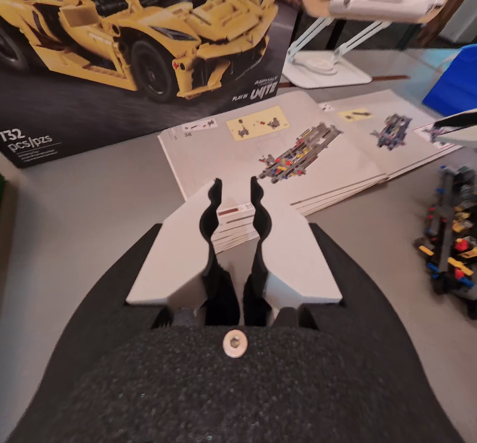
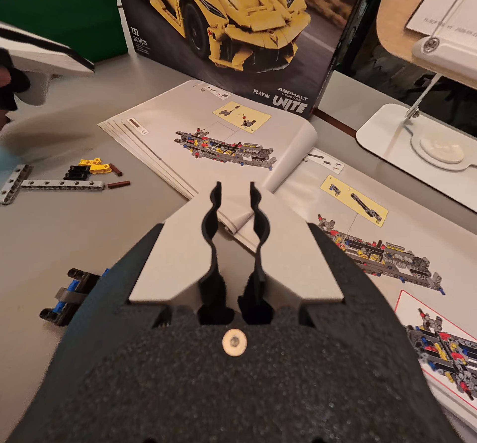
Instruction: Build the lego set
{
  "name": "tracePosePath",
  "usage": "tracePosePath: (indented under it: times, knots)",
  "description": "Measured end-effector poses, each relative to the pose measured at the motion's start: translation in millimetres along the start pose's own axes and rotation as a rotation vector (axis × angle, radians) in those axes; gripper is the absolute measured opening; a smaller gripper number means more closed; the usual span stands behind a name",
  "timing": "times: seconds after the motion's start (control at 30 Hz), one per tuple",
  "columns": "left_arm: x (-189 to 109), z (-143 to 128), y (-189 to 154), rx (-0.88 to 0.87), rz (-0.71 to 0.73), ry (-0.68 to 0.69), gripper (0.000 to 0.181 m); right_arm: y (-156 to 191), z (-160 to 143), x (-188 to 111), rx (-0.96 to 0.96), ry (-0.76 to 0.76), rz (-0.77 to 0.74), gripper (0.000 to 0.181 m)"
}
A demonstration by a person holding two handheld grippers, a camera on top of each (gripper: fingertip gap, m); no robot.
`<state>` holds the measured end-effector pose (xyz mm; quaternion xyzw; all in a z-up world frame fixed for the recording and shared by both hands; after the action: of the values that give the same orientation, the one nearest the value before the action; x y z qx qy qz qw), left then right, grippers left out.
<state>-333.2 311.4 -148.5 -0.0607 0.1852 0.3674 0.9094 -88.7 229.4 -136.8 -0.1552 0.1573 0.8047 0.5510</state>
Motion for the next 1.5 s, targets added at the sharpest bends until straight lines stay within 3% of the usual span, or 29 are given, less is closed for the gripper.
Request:
tracePosePath:
  times: [0.27,0.33,0.4,0.47,0.57,0.63,1.0,1.13,1.2,1.33,1.5]
  knots:
    - [-4,-5,13,-0.092,-0.004,0.007,0.02,-10,-4,-2,-0.15,0.0,-0.205,0.007]
    - [9,-17,12,-0.055,-0.023,0.115,0.017,-10,-12,4,-0.14,0.052,-0.203,0.007]
    - [26,-12,9,0.005,-0.054,0.176,0.017,-11,-17,11,-0.119,0.097,-0.186,0.007]
    - [46,-4,4,0.098,-0.099,0.24,0.0,-12,-19,15,-0.109,0.143,-0.166,0.007]
    - [77,-24,2,0.237,-0.148,0.456,0.0,-12,-15,11,-0.097,0.142,-0.17,0.003]
    - [83,-36,-2,0.276,-0.164,0.513,0.0,-10,-13,6,-0.09,0.125,-0.167,0.003]
    - [57,-47,-11,0.159,-0.166,0.441,0.001,-5,-15,3,-0.101,0.12,-0.148,0.003]
    - [39,-17,-2,0.184,-0.085,0.335,0.018,-5,-10,0,-0.091,0.094,-0.14,0.004]
    - [21,-7,-19,0.177,-0.173,0.28,0.02,-8,-9,-3,-0.081,0.089,-0.136,0.004]
    - [-8,-22,-65,0.257,-0.374,0.33,0.021,-10,-4,-8,-0.079,0.064,-0.139,0.004]
    - [-5,-23,-99,0.159,-0.377,0.425,0.017,-7,-5,-9,-0.084,0.072,-0.124,0.004]
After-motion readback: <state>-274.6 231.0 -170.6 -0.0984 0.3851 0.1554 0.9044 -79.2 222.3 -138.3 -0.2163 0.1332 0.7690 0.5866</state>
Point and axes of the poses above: each gripper's, where its closed fingertips meet, x out along the fingers, z out of its top, y = z × x across the jaws, the point moved 3 cm from there along -x, back along the fingers, and after that the axes turned 10 degrees about x, right-handed, at the moved point
